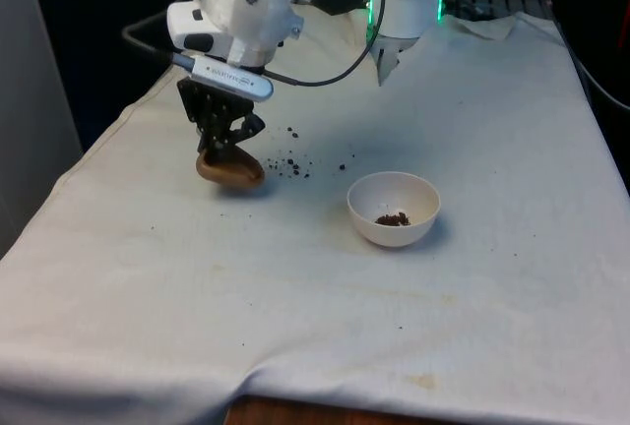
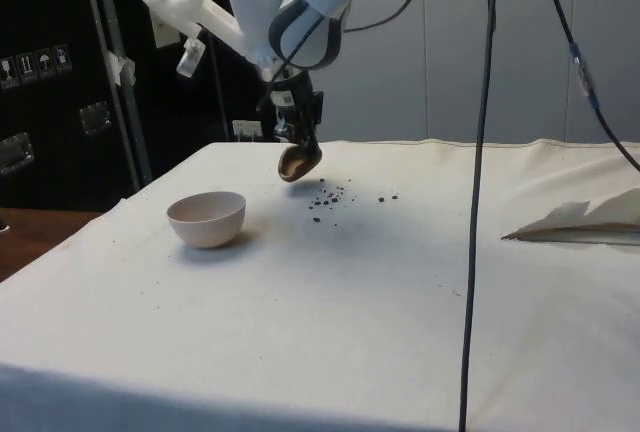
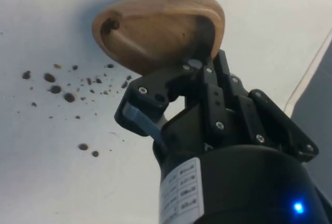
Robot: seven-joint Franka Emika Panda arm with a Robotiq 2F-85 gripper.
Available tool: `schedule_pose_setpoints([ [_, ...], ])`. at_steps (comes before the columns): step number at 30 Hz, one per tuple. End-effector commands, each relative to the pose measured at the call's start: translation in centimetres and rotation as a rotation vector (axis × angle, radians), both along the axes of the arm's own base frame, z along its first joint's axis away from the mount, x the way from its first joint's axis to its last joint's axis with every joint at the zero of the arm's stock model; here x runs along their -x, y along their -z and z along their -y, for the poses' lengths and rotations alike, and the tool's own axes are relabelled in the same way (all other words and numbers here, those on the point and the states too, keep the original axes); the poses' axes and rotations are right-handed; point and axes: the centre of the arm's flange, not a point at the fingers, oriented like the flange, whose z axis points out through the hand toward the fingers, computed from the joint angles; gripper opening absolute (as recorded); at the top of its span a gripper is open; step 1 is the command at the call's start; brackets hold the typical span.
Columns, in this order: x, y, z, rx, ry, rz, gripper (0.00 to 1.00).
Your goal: Pour the coffee beans from the cup into the bowl.
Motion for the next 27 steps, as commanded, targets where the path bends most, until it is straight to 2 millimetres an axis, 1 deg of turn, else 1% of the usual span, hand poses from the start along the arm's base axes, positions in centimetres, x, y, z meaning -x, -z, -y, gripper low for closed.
schedule_pose_setpoints([
  [1,0.00,0.02,-0.14,-0.021,-0.003,0.009,0.00],
  [4,-0.04,-0.02,-0.07,-0.016,0.003,0.003,0.00],
  [11,-0.08,0.14,-0.20,-0.080,0.007,0.020,0.00],
  [12,-0.10,0.04,-0.08,-0.064,0.010,0.012,0.00],
  [27,0.13,0.31,-0.06,-0.181,0.016,0.039,0.00],
])
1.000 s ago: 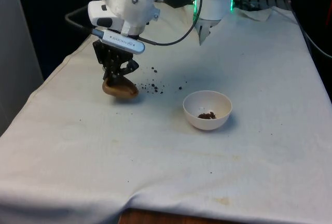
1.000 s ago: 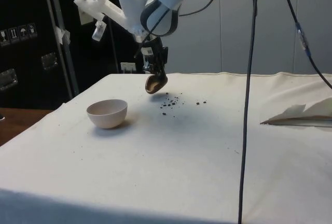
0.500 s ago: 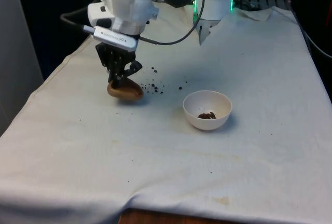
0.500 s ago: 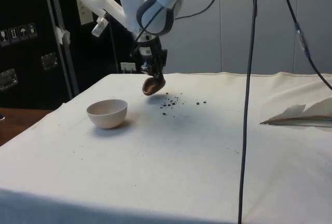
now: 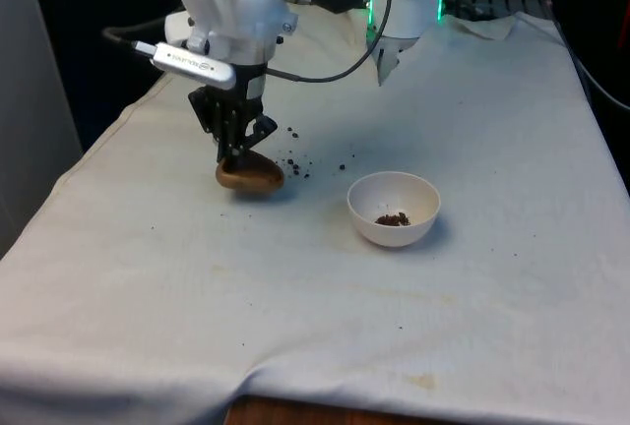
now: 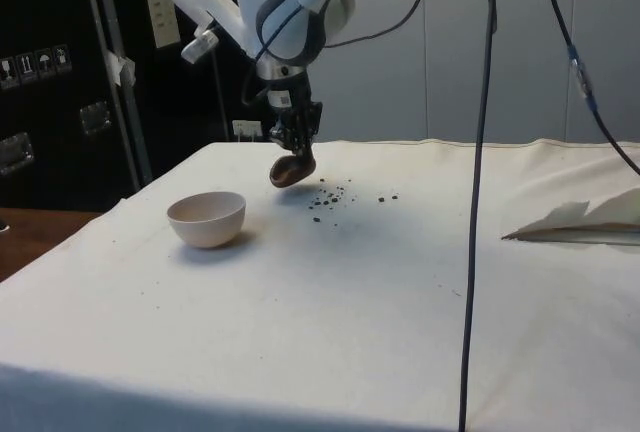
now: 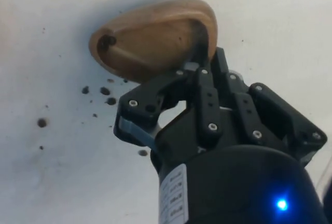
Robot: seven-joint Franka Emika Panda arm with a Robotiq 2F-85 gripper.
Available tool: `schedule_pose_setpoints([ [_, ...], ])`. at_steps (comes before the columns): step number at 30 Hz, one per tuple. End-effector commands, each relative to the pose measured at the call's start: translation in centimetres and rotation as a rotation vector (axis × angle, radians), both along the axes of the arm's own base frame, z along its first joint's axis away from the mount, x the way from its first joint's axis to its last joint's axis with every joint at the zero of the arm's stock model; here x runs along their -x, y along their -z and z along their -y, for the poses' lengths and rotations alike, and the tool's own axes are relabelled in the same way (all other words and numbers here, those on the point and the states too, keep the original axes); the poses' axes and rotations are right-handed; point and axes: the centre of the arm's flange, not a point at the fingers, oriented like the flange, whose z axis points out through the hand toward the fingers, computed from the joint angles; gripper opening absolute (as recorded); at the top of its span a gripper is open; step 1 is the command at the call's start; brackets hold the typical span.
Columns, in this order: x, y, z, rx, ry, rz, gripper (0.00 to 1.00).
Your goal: Pour the coffee beans from the cup into the bowl.
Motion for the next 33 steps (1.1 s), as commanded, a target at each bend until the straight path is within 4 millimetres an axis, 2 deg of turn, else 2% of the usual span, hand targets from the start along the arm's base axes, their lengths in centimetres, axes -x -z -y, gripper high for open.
schedule_pose_setpoints([
  [1,0.1,0.0,0.1,-0.021,-0.007,0.016,0.00],
  [18,1.1,0.0,2.2,-0.110,-0.040,0.031,0.01],
  [21,1.1,0.1,2.4,-0.111,-0.040,0.021,0.14],
  [22,1.1,0.0,2.4,-0.118,-0.044,0.033,0.14],
  [25,1.2,0.0,2.5,-0.122,-0.048,0.034,0.30],
  [26,1.2,0.0,2.6,-0.124,-0.049,0.035,0.41],
  [27,1.2,0.0,2.7,-0.125,-0.048,0.035,0.46],
  [31,1.2,0.1,2.7,-0.122,-0.046,0.024,0.67],
  [32,1.3,0.0,2.7,-0.126,-0.050,0.034,0.67],
  [33,1.3,0.0,2.7,-0.126,-0.050,0.034,0.72],
])
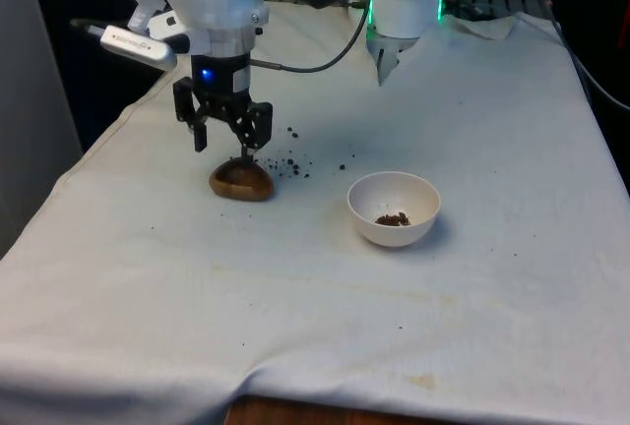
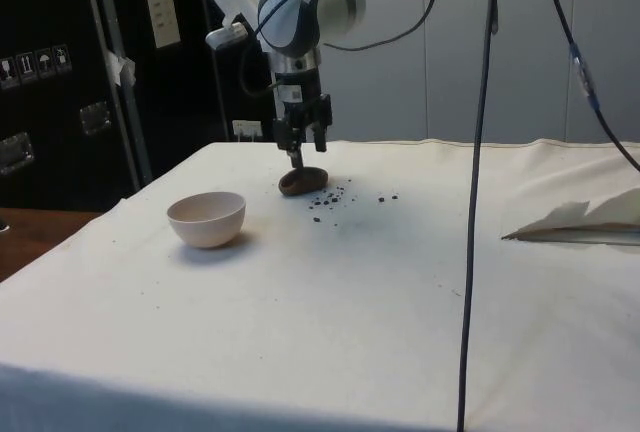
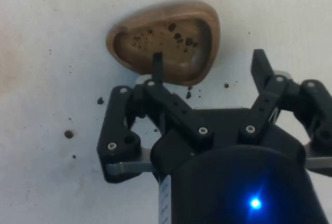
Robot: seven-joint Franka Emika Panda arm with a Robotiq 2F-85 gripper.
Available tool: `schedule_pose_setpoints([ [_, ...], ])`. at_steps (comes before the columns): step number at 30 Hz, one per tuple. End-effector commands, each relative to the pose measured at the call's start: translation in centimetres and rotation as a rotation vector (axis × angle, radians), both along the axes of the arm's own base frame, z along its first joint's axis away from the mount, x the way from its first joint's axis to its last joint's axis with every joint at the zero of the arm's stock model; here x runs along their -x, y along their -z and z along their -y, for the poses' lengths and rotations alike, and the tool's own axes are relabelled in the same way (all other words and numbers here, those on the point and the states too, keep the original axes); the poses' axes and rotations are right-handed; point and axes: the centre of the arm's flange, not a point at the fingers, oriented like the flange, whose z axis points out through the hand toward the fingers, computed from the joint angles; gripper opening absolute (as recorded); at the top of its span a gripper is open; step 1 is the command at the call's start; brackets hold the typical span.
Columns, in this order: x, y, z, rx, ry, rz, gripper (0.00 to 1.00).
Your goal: Pour the coffee beans from the cup into the bowl.
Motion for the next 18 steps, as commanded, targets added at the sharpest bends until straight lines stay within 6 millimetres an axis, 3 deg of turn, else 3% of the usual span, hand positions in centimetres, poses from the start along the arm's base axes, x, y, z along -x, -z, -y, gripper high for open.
schedule_pose_setpoints([
  [1,0.0,-0.1,0.0,-0.004,-0.004,0.011,0.77],
  [2,0.0,-0.1,0.0,-0.005,-0.003,0.011,0.90],
  [4,0.0,-0.5,0.1,-0.003,-0.003,0.008,0.99],
  [8,-0.1,-0.7,0.1,0.001,-0.001,0.008,1.00],
  [11,-0.1,-2.3,0.0,0.001,-0.001,0.007,1.00],
  [18,-0.1,-3.9,-0.1,0.000,-0.002,0.007,1.00],
])
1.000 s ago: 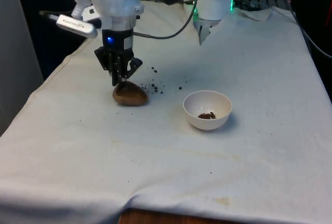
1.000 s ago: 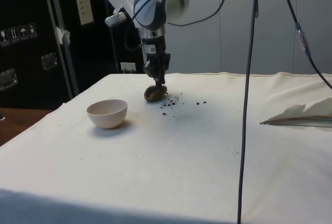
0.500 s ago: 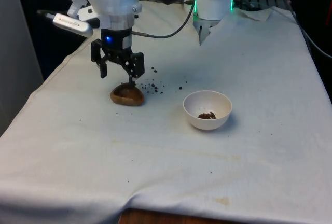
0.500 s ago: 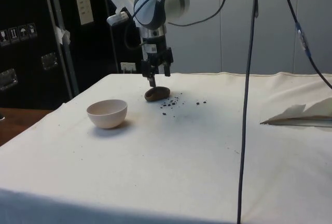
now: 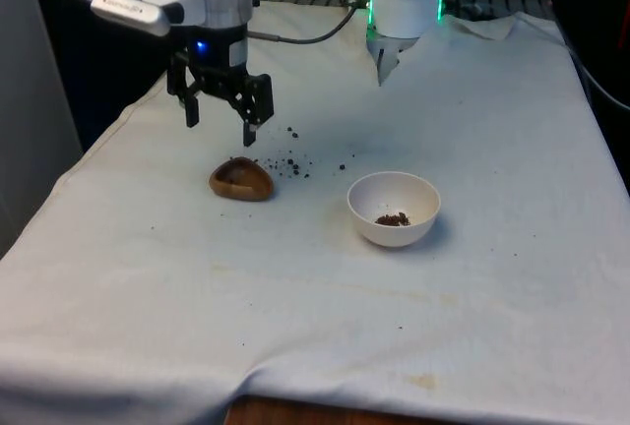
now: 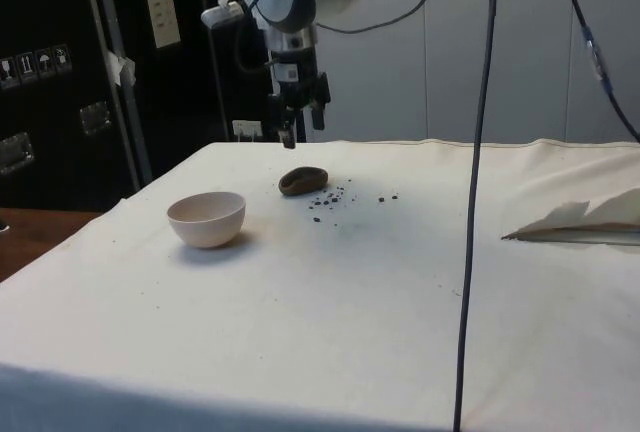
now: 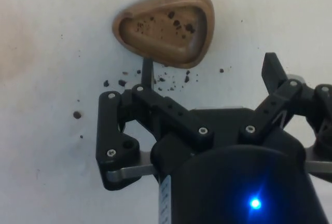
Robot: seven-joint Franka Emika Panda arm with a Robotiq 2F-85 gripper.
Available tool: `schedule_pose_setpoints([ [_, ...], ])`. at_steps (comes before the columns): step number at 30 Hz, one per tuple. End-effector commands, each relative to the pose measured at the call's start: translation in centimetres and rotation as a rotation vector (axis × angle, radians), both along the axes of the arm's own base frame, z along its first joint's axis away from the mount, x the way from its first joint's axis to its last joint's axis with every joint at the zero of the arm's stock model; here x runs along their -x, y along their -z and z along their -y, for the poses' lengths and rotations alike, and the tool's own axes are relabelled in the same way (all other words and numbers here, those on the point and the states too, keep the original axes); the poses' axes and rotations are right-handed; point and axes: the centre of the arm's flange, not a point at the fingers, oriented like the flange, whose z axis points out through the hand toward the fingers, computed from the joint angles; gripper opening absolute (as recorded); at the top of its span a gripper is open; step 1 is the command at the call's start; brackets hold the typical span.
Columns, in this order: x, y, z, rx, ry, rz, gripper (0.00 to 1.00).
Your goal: Pour the coffee beans from the cup into the bowl.
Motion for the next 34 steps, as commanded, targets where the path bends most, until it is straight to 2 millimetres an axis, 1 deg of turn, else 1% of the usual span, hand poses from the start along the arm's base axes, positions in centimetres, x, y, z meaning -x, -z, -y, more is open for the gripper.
schedule_pose_setpoints([
  [1,0.1,-0.6,-0.1,0.007,0.000,-0.005,1.00],
  [8,0.1,-2.9,-0.2,0.008,-0.004,-0.005,1.00],
  [9,0.0,-2.7,-0.2,-0.001,-0.007,0.000,1.00],
  [10,0.1,-3.5,-0.2,0.009,-0.005,-0.005,1.00],
  [12,0.0,-3.8,-0.2,0.009,-0.006,-0.004,1.00],
  [13,0.1,-4.5,-0.2,0.009,-0.008,-0.005,1.00],
  [16,0.1,-5.5,-0.2,0.011,-0.009,-0.003,1.00],
  [17,0.0,-5.0,-0.2,0.003,-0.011,0.001,1.00],
  [19,0.1,-6.3,-0.2,0.009,-0.011,-0.003,1.00],
  [25,0.0,-8.3,-0.2,0.010,-0.014,0.005,1.00],
  [26,0.0,-7.9,-0.2,0.004,-0.017,0.008,1.00],
  [27,0.1,-8.4,-0.2,0.009,-0.015,0.005,1.00],
  [31,0.1,-9.5,-0.1,0.009,-0.016,0.010,1.00],
  [34,0.0,-9.8,-0.2,0.002,-0.018,0.018,1.00],
])
